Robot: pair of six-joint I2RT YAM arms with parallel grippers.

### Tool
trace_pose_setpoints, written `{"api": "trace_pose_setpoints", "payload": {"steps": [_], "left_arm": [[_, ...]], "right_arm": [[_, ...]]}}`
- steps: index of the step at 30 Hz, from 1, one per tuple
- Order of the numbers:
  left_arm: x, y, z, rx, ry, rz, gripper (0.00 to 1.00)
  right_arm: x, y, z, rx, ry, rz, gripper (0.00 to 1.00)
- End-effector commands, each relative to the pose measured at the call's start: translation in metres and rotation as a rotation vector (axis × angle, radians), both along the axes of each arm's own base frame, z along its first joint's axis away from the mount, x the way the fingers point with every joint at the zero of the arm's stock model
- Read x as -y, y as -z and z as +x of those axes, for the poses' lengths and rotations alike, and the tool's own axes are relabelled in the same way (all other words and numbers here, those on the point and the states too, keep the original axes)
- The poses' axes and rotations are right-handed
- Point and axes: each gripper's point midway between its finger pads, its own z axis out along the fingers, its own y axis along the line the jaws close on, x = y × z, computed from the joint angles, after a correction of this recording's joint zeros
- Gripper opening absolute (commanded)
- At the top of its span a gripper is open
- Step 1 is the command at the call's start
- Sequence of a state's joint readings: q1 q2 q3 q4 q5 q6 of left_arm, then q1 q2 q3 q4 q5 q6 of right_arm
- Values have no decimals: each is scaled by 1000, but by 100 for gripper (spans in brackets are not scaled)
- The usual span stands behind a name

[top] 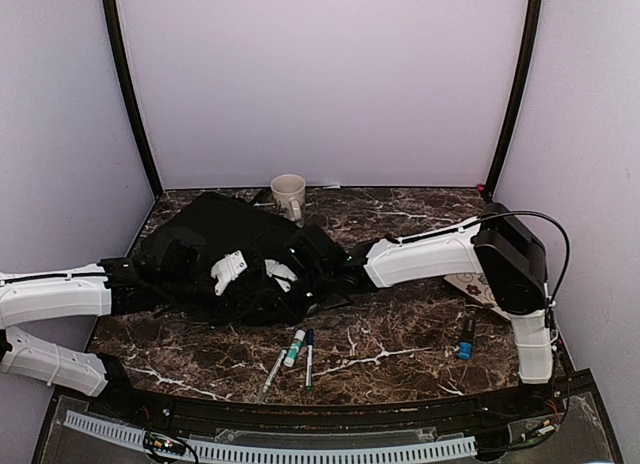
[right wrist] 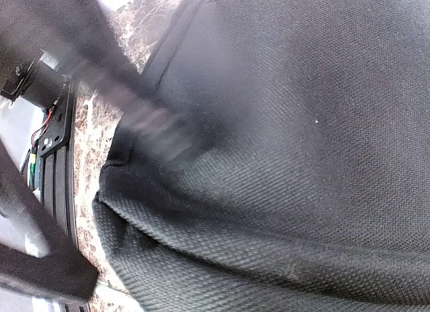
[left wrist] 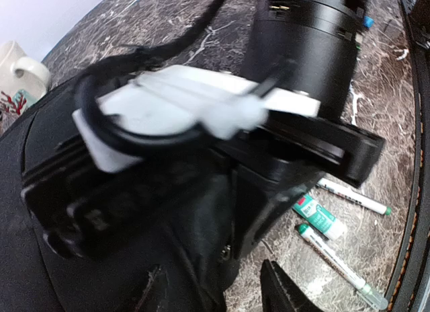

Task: Pack the student bag
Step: Hold the student bag at the center of the board.

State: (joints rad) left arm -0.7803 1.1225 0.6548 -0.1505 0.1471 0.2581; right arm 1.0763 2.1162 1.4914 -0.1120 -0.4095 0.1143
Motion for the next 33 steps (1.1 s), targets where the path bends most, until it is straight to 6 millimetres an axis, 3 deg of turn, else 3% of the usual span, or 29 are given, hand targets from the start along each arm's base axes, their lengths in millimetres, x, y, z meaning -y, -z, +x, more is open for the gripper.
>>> {"api": "trace_pose_setpoints", "payload": {"steps": [1,7,12,15,21,28,31,33], "left_arm": [[0,-9,-9,172,53,24,49],[-3,15,-4,205,50,158,49],[-3,37,2,171,56,263,41],[-3,42,2,157,63,281,32],[-3,41,-3,152,79,274,1],[2,37,-10,136,110,237,0],[2,37,-11,130,109,232,0],[3,35,-10,132,105,221,11]], "right_arm": [[-1,-32,-9,10,-62,64,0],[-3,-30,-14,-16,-81,73,0],[0,-30,-15,-17,-80,74,0],[5,-28,-15,-14,-78,63,0],[39,-14,1,17,-38,-28,0],[66,-4,17,56,-20,-122,0],[70,-1,15,34,-52,-148,0],[67,-7,8,13,-85,-126,0]]}}
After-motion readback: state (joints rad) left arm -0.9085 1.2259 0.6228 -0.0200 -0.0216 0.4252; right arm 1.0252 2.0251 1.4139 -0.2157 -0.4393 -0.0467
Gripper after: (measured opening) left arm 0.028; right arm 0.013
